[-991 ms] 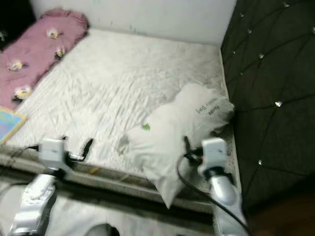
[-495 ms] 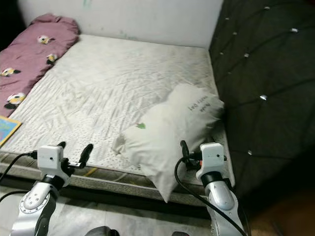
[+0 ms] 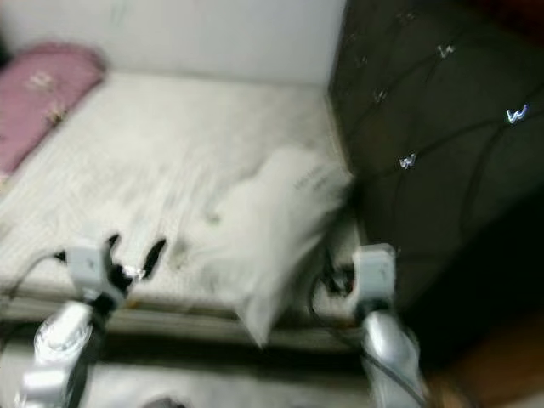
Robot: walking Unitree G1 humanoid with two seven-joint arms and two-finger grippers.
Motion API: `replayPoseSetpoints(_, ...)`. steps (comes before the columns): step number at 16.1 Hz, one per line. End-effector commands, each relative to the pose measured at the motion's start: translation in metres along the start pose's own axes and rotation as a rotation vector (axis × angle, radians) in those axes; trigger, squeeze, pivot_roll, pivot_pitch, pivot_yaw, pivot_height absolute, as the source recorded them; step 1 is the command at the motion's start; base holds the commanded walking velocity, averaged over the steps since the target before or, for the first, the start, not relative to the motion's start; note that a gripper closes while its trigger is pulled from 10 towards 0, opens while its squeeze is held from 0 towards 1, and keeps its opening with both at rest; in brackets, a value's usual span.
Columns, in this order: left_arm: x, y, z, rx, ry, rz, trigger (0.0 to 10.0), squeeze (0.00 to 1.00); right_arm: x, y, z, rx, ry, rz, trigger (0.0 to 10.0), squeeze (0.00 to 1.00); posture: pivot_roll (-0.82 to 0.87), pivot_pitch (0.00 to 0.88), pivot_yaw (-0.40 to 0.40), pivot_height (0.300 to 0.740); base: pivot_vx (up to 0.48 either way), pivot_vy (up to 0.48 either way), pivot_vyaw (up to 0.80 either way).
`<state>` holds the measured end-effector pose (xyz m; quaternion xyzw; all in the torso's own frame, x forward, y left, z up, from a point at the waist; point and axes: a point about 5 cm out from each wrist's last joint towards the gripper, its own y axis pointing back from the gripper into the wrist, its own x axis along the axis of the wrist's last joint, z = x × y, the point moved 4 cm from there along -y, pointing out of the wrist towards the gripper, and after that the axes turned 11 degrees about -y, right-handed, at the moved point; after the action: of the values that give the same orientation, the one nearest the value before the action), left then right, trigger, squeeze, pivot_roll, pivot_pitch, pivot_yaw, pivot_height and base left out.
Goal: Clean up the room
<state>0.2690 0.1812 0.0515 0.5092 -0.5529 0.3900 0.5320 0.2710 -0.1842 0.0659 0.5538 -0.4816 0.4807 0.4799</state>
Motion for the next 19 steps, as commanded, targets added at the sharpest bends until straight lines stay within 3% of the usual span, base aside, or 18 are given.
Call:
replayPoseSetpoints(1,0.0036,-0.0025,-0.0043,-0.001,-0.012,0.006,10.0,0.0,0.0026,-0.0015,-0.0009,0.003,0.0,0.006,10.0,0.0,-0.05,0.0,0.0,0.74,0.307,0.0,0.0)
replayPoseSetpoints(11,0.0013,-0.0023,-0.0032,-0.009,-0.013,-0.006,10.0,0.0,0.0027,-0.0037,0.0015,0.001,0.015,0.006,10.0,0.0,-0.05,0.0,0.002,0.74,0.32,0.0,0.0)
replayPoseSetpoints(16,-0.0008,-0.0043,-0.0025,-0.001,-0.009,-0.017,10.0,0.0,0.0023,-0.0046,0.003,-0.001,0.022,0.005,10.0,0.0,-0.05,0.0,-0.001,0.74,0.0,0.0,0.0)
replayPoseSetpoints(19,-0.0019,-0.0048,-0.0013,0.0,0.005,-0.024,10.0,0.0,0.0023,-0.0055,0.0048,-0.003,0.019,0.003,10.0,0.0,-0.05,0.0,-0.002,0.74,0.0,0.406,0.0)
